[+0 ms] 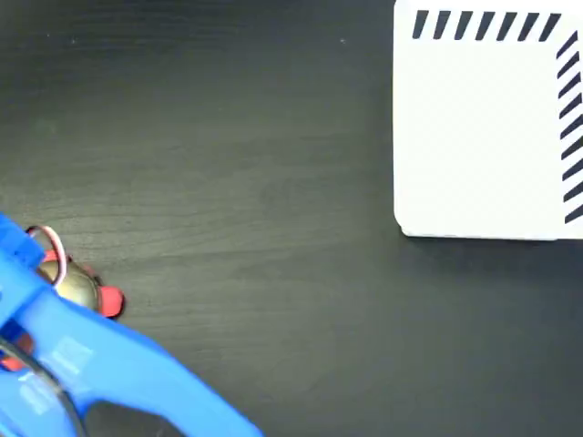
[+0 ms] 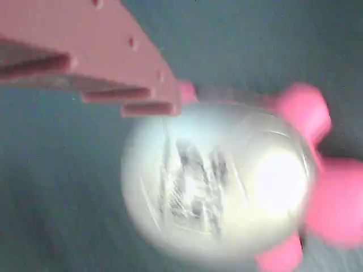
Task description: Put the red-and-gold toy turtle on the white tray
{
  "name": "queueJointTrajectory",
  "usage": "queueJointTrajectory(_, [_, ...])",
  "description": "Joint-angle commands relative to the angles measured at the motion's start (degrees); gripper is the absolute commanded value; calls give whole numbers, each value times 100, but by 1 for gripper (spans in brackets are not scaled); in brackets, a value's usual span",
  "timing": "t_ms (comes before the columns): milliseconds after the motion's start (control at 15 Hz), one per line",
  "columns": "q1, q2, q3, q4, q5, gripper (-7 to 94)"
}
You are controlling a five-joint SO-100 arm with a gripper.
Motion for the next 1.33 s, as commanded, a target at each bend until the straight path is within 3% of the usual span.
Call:
queueJointTrajectory(0, [62,53,-167,158,-88,76])
queueJointTrajectory(533, [132,-149,88,97,-114,79])
queueJointTrajectory(1267, [255,-536,1002,-773,-290,79])
